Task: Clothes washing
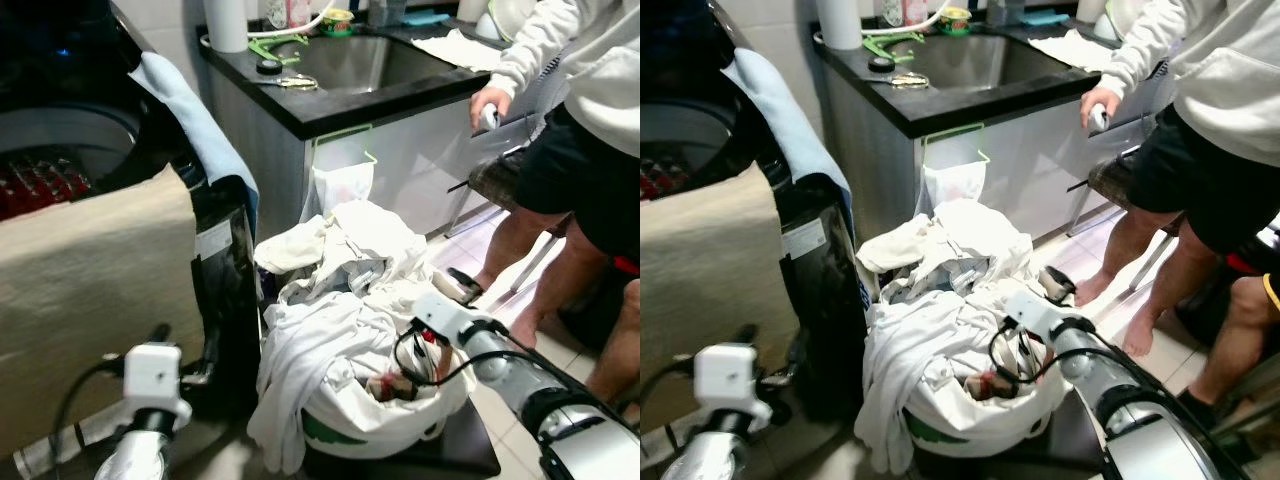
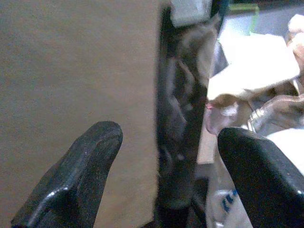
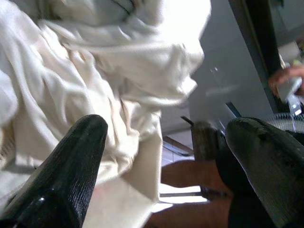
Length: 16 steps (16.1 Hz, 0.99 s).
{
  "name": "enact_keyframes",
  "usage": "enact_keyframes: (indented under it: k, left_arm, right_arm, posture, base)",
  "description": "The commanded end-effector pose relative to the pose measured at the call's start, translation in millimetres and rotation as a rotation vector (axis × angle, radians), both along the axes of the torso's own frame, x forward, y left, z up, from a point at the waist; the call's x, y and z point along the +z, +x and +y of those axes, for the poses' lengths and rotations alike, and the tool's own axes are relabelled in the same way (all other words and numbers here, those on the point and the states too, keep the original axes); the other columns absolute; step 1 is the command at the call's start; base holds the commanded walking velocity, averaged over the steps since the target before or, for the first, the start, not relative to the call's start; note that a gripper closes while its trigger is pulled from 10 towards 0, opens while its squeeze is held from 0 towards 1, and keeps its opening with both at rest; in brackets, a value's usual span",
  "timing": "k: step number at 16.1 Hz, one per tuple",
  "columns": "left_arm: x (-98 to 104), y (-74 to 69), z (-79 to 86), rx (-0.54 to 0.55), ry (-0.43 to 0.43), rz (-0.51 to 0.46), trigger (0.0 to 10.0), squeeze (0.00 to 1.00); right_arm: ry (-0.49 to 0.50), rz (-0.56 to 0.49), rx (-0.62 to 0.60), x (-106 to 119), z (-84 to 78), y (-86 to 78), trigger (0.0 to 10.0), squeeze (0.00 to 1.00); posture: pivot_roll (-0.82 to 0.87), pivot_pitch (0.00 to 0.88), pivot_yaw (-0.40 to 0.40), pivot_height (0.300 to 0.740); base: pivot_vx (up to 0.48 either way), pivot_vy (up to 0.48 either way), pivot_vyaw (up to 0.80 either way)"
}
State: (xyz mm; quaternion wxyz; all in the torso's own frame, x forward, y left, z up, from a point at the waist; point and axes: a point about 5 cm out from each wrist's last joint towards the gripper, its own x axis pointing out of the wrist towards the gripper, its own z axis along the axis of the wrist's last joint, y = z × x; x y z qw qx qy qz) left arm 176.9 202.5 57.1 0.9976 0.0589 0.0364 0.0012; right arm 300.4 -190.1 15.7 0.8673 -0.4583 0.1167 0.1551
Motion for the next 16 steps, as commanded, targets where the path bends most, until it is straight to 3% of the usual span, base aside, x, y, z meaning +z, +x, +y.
enact_keyframes:
  k: [1, 4, 7, 10, 12, 14, 16]
  left_arm:
    - [9.1, -1.7, 0.5, -0.005, 0.021, -0.005, 10.0, 0.00]
    - [21.7, -21.1, 7.2, 0.013, 0.047, 0.005, 10.0, 0.00]
    - [36.8, -28.5, 4.7, 0.019, 0.058, 0.017, 10.0, 0.00]
    - [43.9, -29.6, 0.2, 0.026, 0.054, 0.016, 10.0, 0.00]
    - [55.0, -31.8, -4.9, 0.006, 0.062, 0.019, 10.0, 0.00]
    - [64.7, -34.2, -3.3, 0.004, 0.069, 0.015, 10.0, 0.00]
    - [73.3, -34.7, -1.0, 0.003, 0.080, 0.005, 10.0, 0.00]
  right_arm:
    - [0.008, -0.001, 0.003, 1.7, 4.2, 2.9, 10.0, 0.00]
    - [0.103, 0.045, -0.009, -6.8, 19.8, -2.7, 10.0, 0.00]
    - [0.214, 0.094, -0.050, -12.2, 30.6, -5.8, 10.0, 0.00]
    - [0.370, 0.110, -0.080, -11.3, 39.9, -5.9, 10.0, 0.00]
    - [0.553, 0.135, -0.173, -9.6, 42.4, -3.1, 10.0, 0.00]
    - [0.581, 0.152, -0.175, -11.6, 46.5, -4.8, 10.0, 0.00]
    - [0.533, 0.141, -0.125, -13.1, 54.3, -7.6, 10.0, 0.00]
  posture:
    - [0.26, 0.000, -0.071, 0.727]
    - [0.31, 0.000, -0.072, 0.727]
    - [0.33, 0.000, -0.071, 0.727]
    - [0.33, 0.000, -0.079, 0.727]
    - [0.35, 0.000, -0.066, 0.727]
    - [0.36, 0.000, -0.055, 0.727]
    - [0.38, 0.000, -0.045, 0.727]
  base:
    - [0.000, 0.000, 0.00]
    - [0.000, 0.000, 0.00]
    - [0.000, 0.000, 0.00]
    - [0.000, 0.000, 0.00]
    - [0.000, 0.000, 0.00]
    - [0.000, 0.000, 0.00]
    - [0.000, 0.000, 0.00]
